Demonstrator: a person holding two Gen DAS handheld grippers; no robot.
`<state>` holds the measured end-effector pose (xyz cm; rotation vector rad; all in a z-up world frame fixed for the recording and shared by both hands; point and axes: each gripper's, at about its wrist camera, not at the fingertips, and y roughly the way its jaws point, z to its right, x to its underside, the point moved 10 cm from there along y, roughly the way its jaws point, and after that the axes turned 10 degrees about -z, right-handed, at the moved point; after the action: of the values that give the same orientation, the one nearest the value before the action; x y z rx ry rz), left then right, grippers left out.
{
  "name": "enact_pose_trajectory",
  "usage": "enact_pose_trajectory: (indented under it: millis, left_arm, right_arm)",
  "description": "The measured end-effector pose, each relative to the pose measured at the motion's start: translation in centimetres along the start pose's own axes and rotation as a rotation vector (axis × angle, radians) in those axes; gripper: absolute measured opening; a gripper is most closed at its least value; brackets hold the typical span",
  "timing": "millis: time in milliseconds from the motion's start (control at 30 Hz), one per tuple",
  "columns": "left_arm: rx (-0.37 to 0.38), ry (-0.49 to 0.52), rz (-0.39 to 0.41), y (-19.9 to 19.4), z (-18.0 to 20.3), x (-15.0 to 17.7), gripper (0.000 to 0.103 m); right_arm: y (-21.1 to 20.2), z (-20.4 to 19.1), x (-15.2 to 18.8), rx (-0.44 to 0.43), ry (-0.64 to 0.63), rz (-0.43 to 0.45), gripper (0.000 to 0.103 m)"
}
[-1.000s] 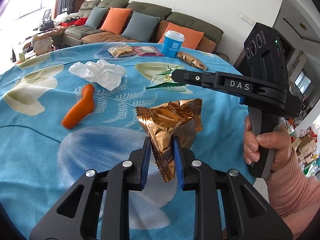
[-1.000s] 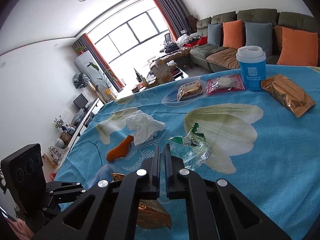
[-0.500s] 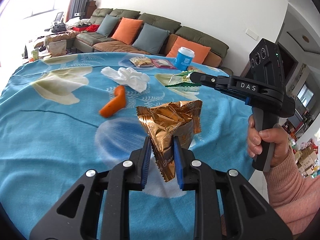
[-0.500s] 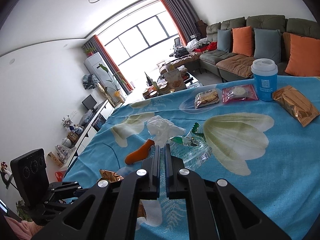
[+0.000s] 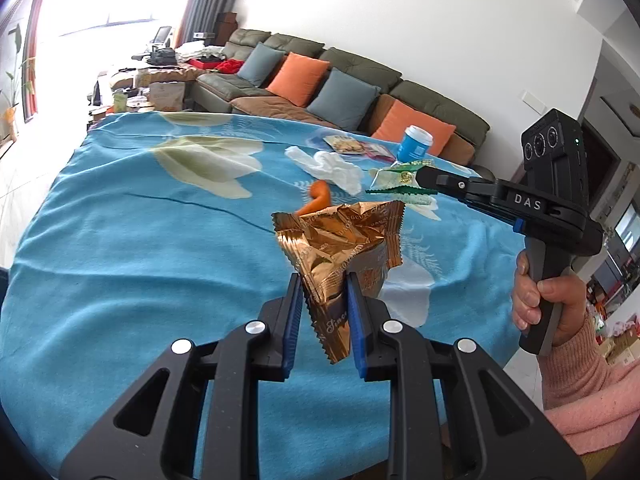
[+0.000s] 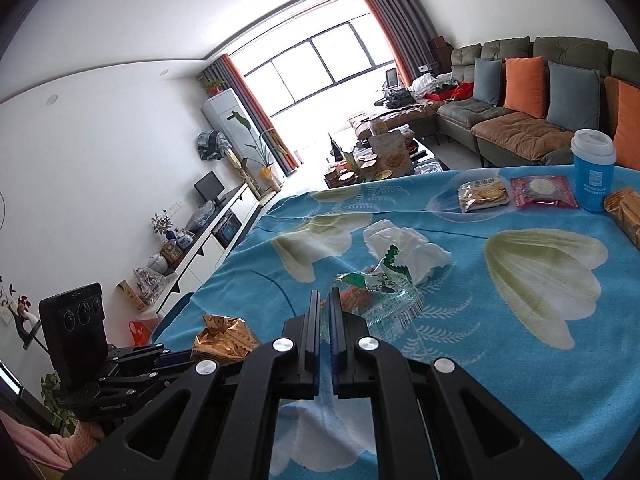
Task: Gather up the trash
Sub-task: 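Carry the gold foil wrapper in the left tool toward the teal bin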
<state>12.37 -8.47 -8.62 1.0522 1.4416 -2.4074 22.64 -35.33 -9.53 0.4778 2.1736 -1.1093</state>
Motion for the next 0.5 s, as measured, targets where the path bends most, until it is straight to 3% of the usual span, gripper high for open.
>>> enact_pose_trajectory:
  millis: [500]
  left_arm:
    - [-0.102, -0.122, 0.095, -6.0, -6.1, 1.7, 0.022]
  right_arm:
    - [4.8, -7.6, 0.2, -0.108, -0.107, -0.078, 0.003]
